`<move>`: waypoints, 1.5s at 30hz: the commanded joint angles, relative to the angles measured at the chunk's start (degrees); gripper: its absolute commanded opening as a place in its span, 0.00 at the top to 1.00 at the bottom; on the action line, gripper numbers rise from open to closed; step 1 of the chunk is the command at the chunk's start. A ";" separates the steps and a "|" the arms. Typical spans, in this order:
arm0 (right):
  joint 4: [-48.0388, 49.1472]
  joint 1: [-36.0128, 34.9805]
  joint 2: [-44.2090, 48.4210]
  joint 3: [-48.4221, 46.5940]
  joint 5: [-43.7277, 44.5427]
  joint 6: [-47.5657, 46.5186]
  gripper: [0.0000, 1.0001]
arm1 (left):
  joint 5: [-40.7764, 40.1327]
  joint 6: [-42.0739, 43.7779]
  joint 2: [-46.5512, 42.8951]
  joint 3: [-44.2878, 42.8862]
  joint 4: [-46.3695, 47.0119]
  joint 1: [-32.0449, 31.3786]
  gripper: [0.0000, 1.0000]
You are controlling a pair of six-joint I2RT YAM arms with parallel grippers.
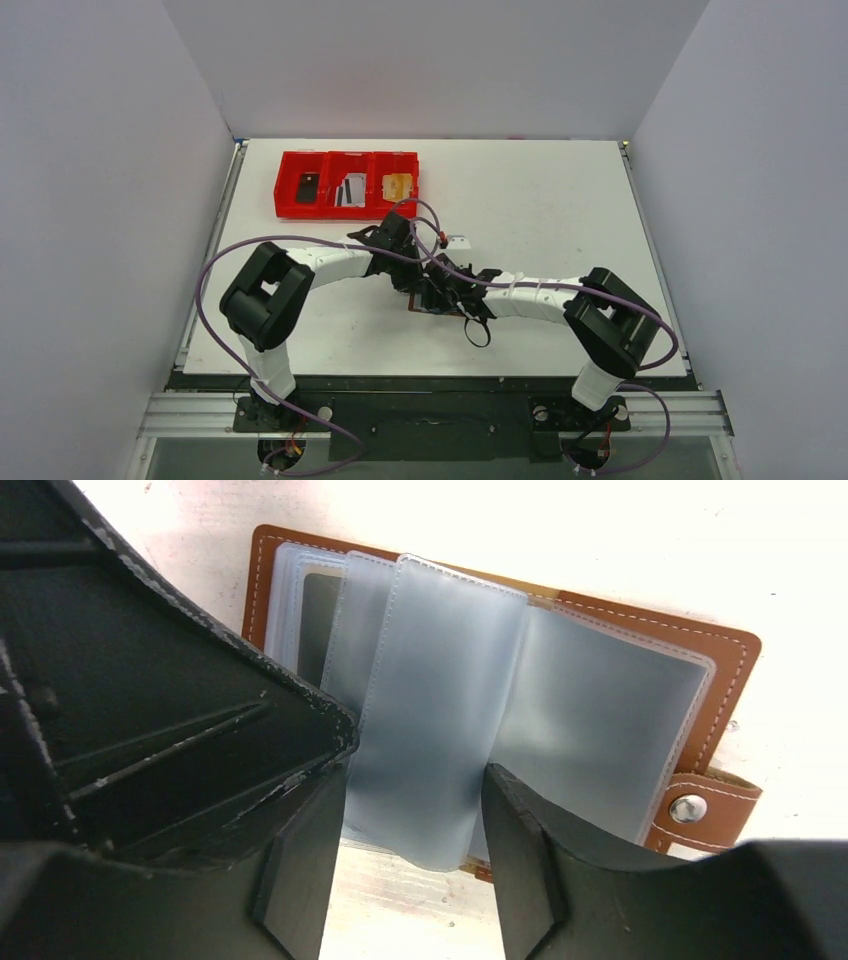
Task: Take the credit cards out of the card holder
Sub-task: Remove the credit card from the card holder.
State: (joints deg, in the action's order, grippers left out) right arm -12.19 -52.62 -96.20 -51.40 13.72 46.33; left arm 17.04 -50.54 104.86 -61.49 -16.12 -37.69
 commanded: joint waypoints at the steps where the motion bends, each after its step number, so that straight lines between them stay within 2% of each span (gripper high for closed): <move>1: 1.26 -0.99 -4.90 1.08 1.19 -1.23 0.55 | 3.32 -1.40 0.02 0.80 1.37 -1.10 1.00; 3: 1.28 -1.01 -5.13 1.38 1.22 -1.36 0.61 | 3.15 -1.36 -0.39 0.84 1.03 -0.95 1.00; 8: 1.70 -0.56 -5.66 2.22 0.62 -1.60 0.95 | 2.13 -0.65 -1.65 1.20 -0.16 -0.34 1.00; 10: 2.38 -0.06 -5.68 2.84 -0.15 -1.59 1.00 | 1.66 -0.21 -2.39 1.32 -0.78 0.09 1.00; 15: 6.33 1.89 -5.02 5.87 -5.54 -1.55 1.00 | -0.67 1.61 -4.43 0.84 -3.41 1.07 1.00; 23: 25.06 7.86 -3.85 13.58 -22.69 1.44 1.00 | -7.01 5.22 -4.96 -1.43 -8.51 1.31 1.00; 30: 38.67 11.67 -4.73 18.43 -33.03 5.07 1.00 | -10.28 6.38 -2.92 -3.80 -9.94 1.31 1.00; 38: 48.26 13.56 -5.93 20.94 -39.20 7.71 1.00 | -12.49 7.99 2.07 -9.89 -11.99 1.39 1.00; 45: 50.42 15.49 -7.06 21.66 -40.87 8.67 1.00 | -15.38 8.62 4.31 -12.47 -13.76 1.59 1.00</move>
State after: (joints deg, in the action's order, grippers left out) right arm 37.54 -38.04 -101.80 -31.14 -25.36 55.16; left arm 4.51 -43.29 108.42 -70.98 -27.97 -36.64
